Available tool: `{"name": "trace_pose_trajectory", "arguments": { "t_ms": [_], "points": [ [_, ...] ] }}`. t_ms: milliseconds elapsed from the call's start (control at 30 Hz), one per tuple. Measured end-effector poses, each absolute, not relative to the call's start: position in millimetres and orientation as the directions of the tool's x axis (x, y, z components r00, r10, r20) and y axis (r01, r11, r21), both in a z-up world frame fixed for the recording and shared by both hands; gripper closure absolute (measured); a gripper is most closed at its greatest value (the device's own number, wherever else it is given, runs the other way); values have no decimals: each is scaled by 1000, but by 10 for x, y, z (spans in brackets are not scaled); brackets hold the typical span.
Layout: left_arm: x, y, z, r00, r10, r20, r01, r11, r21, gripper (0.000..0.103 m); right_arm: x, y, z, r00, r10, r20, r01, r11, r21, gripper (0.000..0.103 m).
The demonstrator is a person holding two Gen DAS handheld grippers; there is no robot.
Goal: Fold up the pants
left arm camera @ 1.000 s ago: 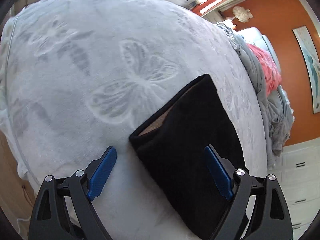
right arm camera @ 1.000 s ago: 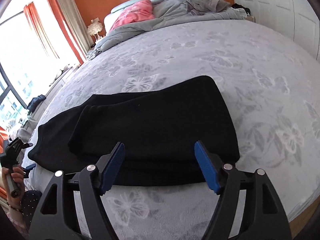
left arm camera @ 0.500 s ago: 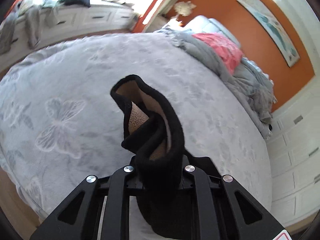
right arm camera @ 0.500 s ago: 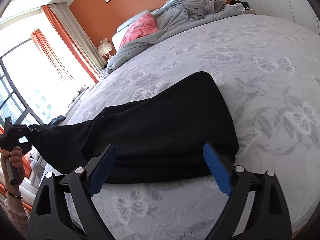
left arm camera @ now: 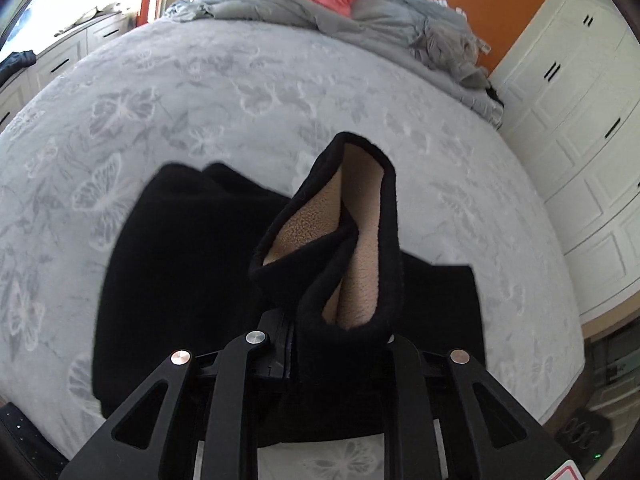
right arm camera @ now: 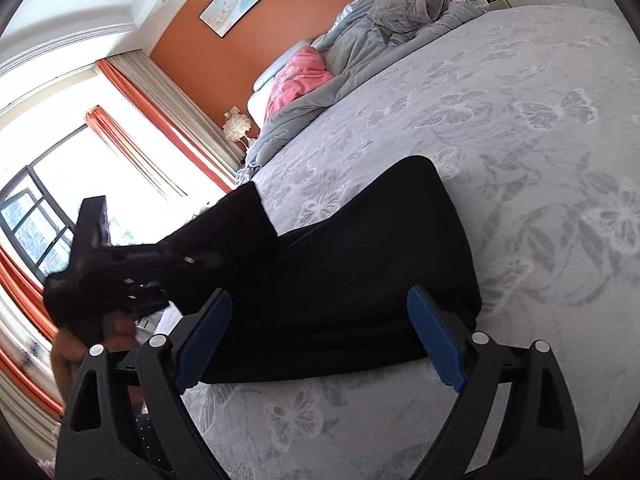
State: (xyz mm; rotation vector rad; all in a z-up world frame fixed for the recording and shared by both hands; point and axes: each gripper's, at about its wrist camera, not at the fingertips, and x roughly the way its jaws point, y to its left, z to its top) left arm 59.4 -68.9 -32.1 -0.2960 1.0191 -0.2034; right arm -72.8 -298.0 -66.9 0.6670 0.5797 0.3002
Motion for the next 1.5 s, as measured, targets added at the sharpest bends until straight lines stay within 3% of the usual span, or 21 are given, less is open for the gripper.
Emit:
{"name": "trace_pose_trajectory", "arguments": {
  "t_ms": [100,167,233,267,467,600,667,700,733,967,1033,1133,1200,1333,1400,1467,1500],
  "points": [
    [467,-814,-542,459,-305,-834,59,947,-315,80,-709,-2970,-666,797,443,-410,-88,757,647,16],
    [295,-829,-431,517,-276,-810,101,960,-263,72,-685,-2958,-657,791,452,-413,-101,762,640,16],
    [107,-716,-263,554,-313,-772,136,948,-287,17,-651,-2930,-629,777,470,-418,-122,764,633,16],
    [16,-628,-193,578,-346,-739,148,935,-322,14,-621,-2900,-605,770,473,-428,-125,769,626,16],
    [-273,-213,-115,615,-276,-739,134,960,-247,14,-161,-2628,-559,642,619,-452,-152,681,717,14],
    [-332,178,-239,596,-233,-769,47,966,-256,15,210,-2264,-719,548,537,-642,-102,804,586,14],
    [-418,336,-264,598,-192,-778,5,972,-236,15,260,-2085,-791,544,501,-673,-113,838,533,46],
    [-434,410,-288,596,-174,-784,-12,974,-225,15,281,-1975,-778,536,486,-690,-141,858,494,77],
    [-456,472,-302,593,-167,-787,-19,975,-221,15,315,-1899,-743,525,478,-704,-154,867,474,86],
    [-455,657,-205,614,-187,-767,-19,968,-251,15,126,-2067,446,692,469,-549,-289,877,384,87],
    [-443,620,-187,619,-191,-762,-10,968,-250,14,127,-2259,277,696,380,-609,-219,920,324,86],
    [-367,536,-280,591,-203,-781,-4,967,-254,15,306,-2564,-552,559,314,-767,-74,941,331,86],
    [-315,447,-344,565,-212,-798,1,967,-256,15,261,-2700,-742,565,368,-738,-51,909,414,86],
    [-255,256,-377,550,-208,-809,31,973,-230,15,86,-2745,-305,653,420,-630,-110,876,469,86],
    [-234,186,-384,549,-215,-808,42,972,-231,14,89,-2773,-341,645,404,-649,-105,888,449,86],
    [-208,135,-403,544,-224,-809,53,971,-233,14,188,-2817,-716,577,352,-737,-38,913,407,84],
    [-190,116,-420,539,-227,-811,53,970,-236,15,189,-2872,-830,577,364,-732,-19,901,433,84]
  ]
}}
